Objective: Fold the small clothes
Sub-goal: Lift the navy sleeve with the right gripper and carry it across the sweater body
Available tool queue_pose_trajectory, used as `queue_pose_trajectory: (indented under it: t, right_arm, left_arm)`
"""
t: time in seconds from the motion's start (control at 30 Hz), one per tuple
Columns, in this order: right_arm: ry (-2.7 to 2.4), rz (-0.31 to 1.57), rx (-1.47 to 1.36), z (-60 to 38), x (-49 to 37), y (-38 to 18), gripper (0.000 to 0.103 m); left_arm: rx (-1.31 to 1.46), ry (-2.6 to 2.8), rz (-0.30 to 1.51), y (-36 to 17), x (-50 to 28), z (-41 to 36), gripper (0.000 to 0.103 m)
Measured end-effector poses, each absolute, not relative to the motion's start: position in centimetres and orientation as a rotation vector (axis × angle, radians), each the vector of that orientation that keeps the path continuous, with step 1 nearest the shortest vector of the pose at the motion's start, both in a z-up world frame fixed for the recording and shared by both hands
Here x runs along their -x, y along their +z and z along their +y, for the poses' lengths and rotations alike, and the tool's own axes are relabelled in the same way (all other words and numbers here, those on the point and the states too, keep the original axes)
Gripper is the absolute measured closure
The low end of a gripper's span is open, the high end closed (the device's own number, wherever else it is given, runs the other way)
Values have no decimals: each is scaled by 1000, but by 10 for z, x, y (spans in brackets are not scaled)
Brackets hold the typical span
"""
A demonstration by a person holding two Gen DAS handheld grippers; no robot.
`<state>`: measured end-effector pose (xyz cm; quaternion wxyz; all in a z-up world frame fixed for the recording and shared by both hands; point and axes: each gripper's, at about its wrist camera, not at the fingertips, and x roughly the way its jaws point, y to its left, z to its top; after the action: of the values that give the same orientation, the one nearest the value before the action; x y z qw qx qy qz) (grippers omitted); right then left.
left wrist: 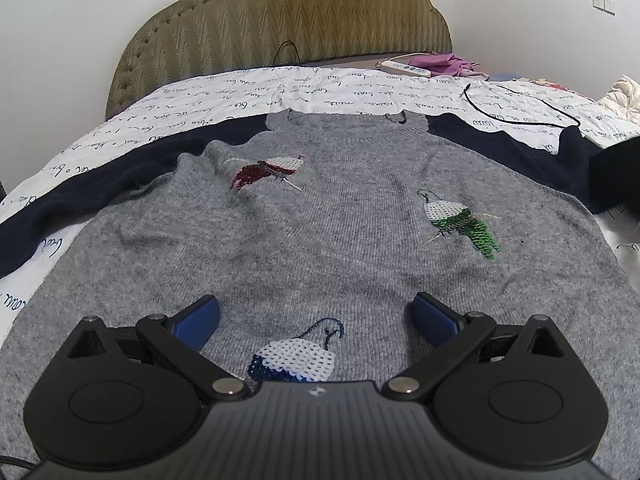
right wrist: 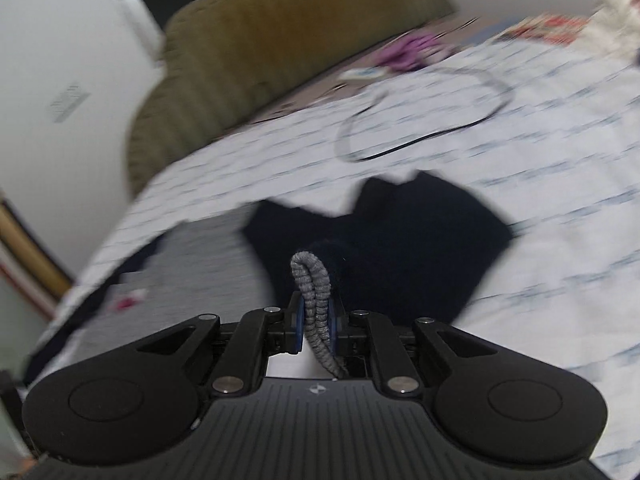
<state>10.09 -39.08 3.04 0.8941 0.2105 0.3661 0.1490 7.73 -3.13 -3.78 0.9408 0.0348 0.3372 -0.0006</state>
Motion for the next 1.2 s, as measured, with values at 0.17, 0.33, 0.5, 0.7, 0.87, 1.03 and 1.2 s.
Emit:
queue_pose_trajectory:
  t: [0.17, 0.33, 0.5, 0.7, 0.87, 1.03, 1.2]
  right_arm:
    - [448, 771, -503, -341, -130, 29, 91]
    - [392, 737, -341, -299, -147, 29, 70]
    - [186, 573, 107, -306, -111, 37, 33]
    - [63, 545, 573, -343, -63, 3, 33]
    - [112, 570, 805, -342, -53, -37, 33]
    - [149, 429, 738, -315, -66, -42, 33]
    - [174, 316, 645, -309, -65, -24, 33]
  left_arm:
    - [-73, 1, 683, -39, -76, -32, 0]
    - [-71, 1, 681, -39, -76, -32, 0]
    - [-66, 0, 680, -38, -75, -31, 0]
    - [-69, 2, 680, -38, -76, -32, 0]
    - [-74, 6, 680, -39, -77, -33, 0]
    - [-73, 6, 680, -39, -78, -33, 0]
    - [-73, 5, 680, -39, -77, -33, 0]
